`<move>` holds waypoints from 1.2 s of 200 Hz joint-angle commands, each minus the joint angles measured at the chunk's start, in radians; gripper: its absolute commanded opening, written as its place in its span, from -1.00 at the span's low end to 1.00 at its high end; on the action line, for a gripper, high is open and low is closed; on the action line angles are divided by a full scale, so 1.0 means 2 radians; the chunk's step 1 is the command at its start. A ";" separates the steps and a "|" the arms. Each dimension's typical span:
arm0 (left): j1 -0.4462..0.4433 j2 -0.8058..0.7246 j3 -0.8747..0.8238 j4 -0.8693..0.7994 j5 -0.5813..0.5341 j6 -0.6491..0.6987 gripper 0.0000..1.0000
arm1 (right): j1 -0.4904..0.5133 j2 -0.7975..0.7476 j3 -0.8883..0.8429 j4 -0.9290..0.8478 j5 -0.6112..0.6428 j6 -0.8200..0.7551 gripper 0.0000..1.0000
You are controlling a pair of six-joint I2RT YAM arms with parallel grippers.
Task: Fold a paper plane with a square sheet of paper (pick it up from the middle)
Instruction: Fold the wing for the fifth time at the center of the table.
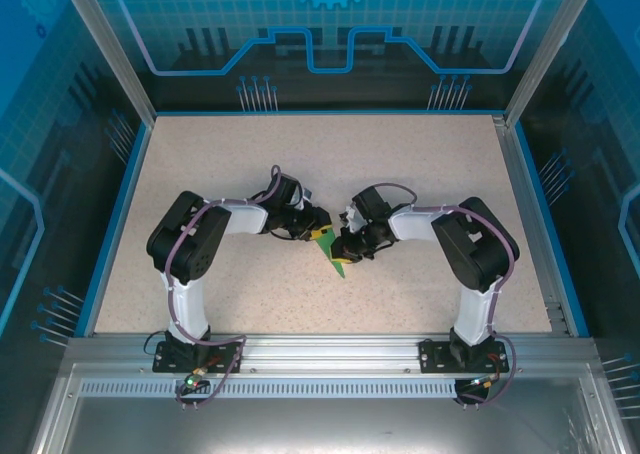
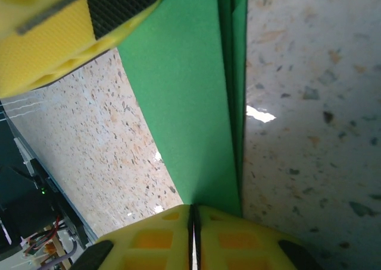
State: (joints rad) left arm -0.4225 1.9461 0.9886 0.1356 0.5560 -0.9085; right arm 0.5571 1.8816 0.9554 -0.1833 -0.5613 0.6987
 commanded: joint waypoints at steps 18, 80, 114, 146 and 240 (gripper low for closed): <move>0.005 -0.026 0.022 -0.068 -0.011 0.033 -0.19 | 0.001 0.029 -0.019 -0.059 0.044 -0.016 -0.87; -0.004 -0.090 0.001 -0.067 -0.009 0.042 -0.06 | 0.001 0.036 -0.013 -0.066 0.043 -0.020 -0.90; -0.013 -0.076 -0.021 -0.028 -0.012 0.029 -0.08 | 0.001 0.037 -0.014 -0.066 0.042 -0.021 -0.90; -0.013 -0.046 -0.026 0.004 -0.019 0.019 -0.09 | 0.001 0.038 -0.015 -0.070 0.043 -0.023 -0.92; 0.018 -0.001 -0.020 -0.002 -0.050 0.035 -0.16 | 0.001 0.039 -0.023 -0.077 0.043 -0.031 -1.00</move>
State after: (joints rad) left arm -0.4313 1.9022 0.9455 0.1436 0.5091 -0.8654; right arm 0.5552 1.8874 0.9577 -0.1970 -0.5655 0.6571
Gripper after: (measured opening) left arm 0.421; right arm 0.044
